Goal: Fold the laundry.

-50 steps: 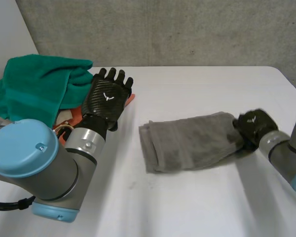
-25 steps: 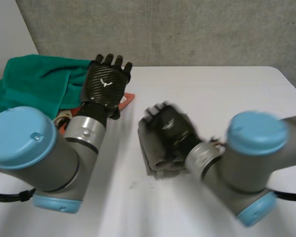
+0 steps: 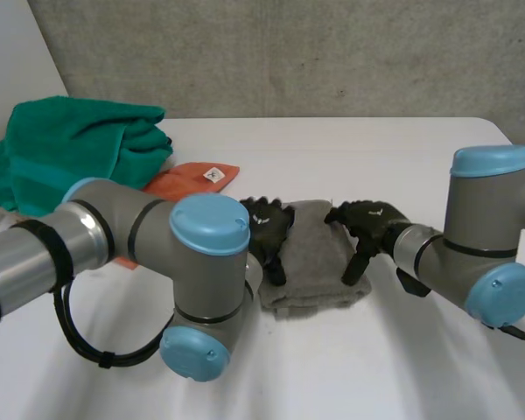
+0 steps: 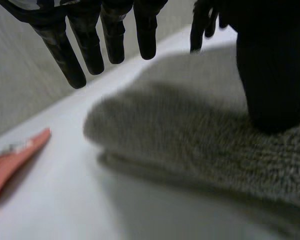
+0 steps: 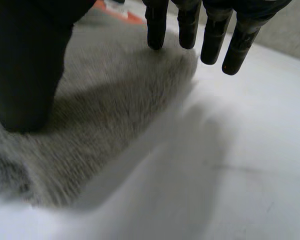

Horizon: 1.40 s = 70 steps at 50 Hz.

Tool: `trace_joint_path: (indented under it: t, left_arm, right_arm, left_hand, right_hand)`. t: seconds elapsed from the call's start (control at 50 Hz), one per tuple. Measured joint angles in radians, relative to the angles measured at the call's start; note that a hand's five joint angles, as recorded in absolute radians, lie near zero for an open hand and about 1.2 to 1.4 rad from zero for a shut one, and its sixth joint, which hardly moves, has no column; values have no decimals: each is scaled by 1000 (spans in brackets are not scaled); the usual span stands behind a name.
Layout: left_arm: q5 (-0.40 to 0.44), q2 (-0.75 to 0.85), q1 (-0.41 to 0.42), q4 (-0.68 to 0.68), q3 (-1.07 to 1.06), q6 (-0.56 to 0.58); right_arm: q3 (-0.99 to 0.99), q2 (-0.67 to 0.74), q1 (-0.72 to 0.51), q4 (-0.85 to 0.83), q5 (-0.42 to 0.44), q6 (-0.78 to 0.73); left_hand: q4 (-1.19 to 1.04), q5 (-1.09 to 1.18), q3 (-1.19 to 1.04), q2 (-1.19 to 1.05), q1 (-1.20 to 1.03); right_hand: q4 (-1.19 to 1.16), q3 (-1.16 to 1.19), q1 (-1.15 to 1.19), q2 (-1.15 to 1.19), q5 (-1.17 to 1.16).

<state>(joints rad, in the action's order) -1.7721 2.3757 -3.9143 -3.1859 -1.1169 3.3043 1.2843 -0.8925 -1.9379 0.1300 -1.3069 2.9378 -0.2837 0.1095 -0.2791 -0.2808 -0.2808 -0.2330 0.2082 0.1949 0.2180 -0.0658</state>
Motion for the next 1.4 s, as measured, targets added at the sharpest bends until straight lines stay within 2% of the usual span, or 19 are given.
trace_joint_path:
  t: [0.14,0.24,0.38,0.44,0.48,0.62,0.68,0.78,0.84,0.86,0.88,0.92,0.94,1.0,1.14,1.4]
  left_arm:
    - [-41,13,-10,43,-10,67]
    - [-39,-39,-11,35,-32,104]
    - [-2,-204,-20,-24,-79,118]
    - [63,-272,-32,-51,-115,119]
    - [138,-313,-43,-63,-144,119]
    - [337,-373,-58,-69,-203,117]
    - [369,-377,-58,-67,-213,116]
    - [377,-376,-58,-65,-225,116]
    - [373,-374,-58,-65,-231,116]
    - [372,-374,-58,-66,-232,116]
    - [370,-373,-58,-66,-233,116]
    - [368,-373,-59,-67,-233,116]
    - [366,-373,-61,-67,-232,115]
    - [361,-373,-67,-67,-230,115]
    - [351,-374,-84,-68,-224,115]
    - [349,-364,-119,-94,-191,115]
  right_arm:
    - [-21,34,-1,19,-8,-64]
    - [36,-55,8,-19,-6,-56]
    - [208,-190,65,-124,4,55]
    - [281,-216,93,-145,22,107]
    - [322,-216,103,-152,48,133]
    - [352,-144,99,-170,160,169]
    - [335,-110,85,-180,188,189]
    - [286,-57,46,-192,202,227]
    - [244,-32,24,-207,199,257]
    - [237,-29,22,-211,198,264]
    - [220,-21,17,-220,193,281]
    - [193,-10,13,-232,183,311]
    - [169,-3,12,-243,172,338]
    - [112,12,14,-259,139,391]
    - [-83,88,44,-267,17,456]
    - [-522,331,280,-247,-186,366]
  left_hand:
    - [7,-5,4,4,5]
    - [43,-38,36,39,38]
    - [62,-64,51,56,49]
    - [62,-64,51,56,49]
    - [62,-64,51,56,49]
    - [62,-64,51,56,49]
    - [62,-64,51,56,49]
    - [62,-64,51,56,49]
    - [62,-64,51,56,49]
    - [62,-64,51,56,49]
    - [62,-64,51,56,49]
    - [62,-64,51,56,49]
    - [62,-64,51,56,49]
    - [62,-64,51,56,49]
    - [62,-64,51,56,49]
    - [62,-64,51,56,49]
  right_hand:
    - [0,0,-5,0,0]
    - [0,0,-18,0,0]
    - [0,0,-18,0,0]
    - [0,0,-18,0,0]
    - [0,0,-18,0,0]
    - [0,0,-18,0,0]
    - [0,0,-18,0,0]
    - [-20,44,28,38,-21]
    - [-337,346,251,355,-320]
    - [-524,479,353,522,-504]
    - [-711,591,450,666,-691]
    - [-776,645,497,700,-757]
    - [-916,820,648,841,-850]
    - [-951,905,727,936,-856]
    - [-954,917,748,949,-870]
    - [-954,931,748,955,-885]
